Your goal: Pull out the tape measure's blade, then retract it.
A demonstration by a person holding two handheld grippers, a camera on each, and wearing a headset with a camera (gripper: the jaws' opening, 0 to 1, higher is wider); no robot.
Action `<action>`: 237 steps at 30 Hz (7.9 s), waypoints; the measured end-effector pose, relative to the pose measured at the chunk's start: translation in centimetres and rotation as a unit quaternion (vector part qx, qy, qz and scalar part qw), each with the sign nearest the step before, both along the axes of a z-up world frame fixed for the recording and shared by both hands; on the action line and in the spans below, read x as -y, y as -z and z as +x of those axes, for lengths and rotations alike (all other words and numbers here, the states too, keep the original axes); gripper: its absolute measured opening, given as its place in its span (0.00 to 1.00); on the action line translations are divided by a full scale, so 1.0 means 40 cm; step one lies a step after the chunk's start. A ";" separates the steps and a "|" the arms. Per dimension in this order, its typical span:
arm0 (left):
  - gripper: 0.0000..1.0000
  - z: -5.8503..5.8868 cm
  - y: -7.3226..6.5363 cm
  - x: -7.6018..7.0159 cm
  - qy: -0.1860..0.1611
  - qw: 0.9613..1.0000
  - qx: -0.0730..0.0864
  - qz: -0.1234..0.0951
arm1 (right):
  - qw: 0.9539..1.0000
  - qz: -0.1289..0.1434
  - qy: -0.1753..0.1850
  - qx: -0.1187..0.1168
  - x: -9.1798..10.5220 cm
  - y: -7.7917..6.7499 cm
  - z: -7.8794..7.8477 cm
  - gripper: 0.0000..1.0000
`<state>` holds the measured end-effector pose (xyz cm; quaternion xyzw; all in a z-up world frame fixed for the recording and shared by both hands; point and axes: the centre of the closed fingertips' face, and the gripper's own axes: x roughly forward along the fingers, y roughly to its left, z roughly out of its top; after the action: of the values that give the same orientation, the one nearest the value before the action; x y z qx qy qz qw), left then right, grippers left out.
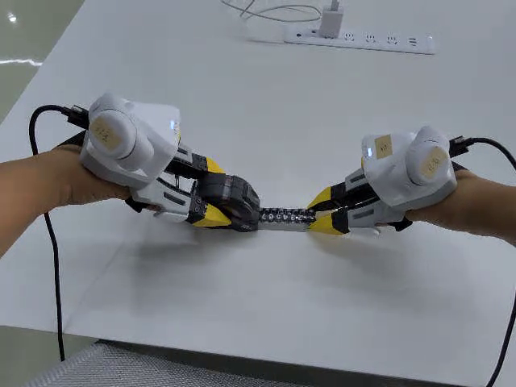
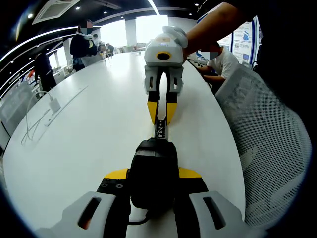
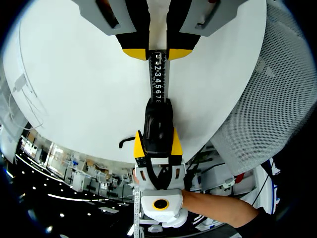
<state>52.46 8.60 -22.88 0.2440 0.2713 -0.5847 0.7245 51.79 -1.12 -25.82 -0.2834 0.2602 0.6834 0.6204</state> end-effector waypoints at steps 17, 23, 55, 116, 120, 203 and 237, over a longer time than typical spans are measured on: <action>0.28 0.000 0.000 0.002 0.002 1.000 0.001 0.000 | 1.000 -0.010 0.018 0.000 0.086 0.015 0.016 0.07; 0.28 0.000 0.000 0.003 0.002 1.000 0.001 0.001 | 1.000 -0.014 0.023 0.002 0.116 0.014 0.018 0.07; 0.28 0.000 0.001 0.005 0.003 1.000 0.003 -0.001 | 0.999 -0.027 0.042 -0.005 0.244 0.000 0.027 0.07; 0.29 -0.006 0.001 0.003 0.003 1.000 0.010 0.000 | 0.996 -0.050 0.077 -0.009 0.368 0.010 0.034 0.09; 0.29 -0.006 0.001 0.003 0.001 1.000 0.007 0.001 | 0.996 -0.051 0.078 -0.008 0.368 0.010 0.034 0.09; 0.99 -0.145 -0.134 -0.104 -0.423 0.900 -0.012 -0.106 | 0.886 0.069 0.459 -0.008 0.343 -0.180 -0.118 0.98; 0.99 -0.164 -0.161 -0.104 -0.429 0.896 -0.002 -0.112 | 0.880 0.083 0.468 -0.014 0.348 -0.201 -0.148 0.99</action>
<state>45.91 12.78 -16.45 0.0204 0.2838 -0.2442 0.9271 45.88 -15.05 -17.77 -0.0666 0.3135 0.3365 0.8855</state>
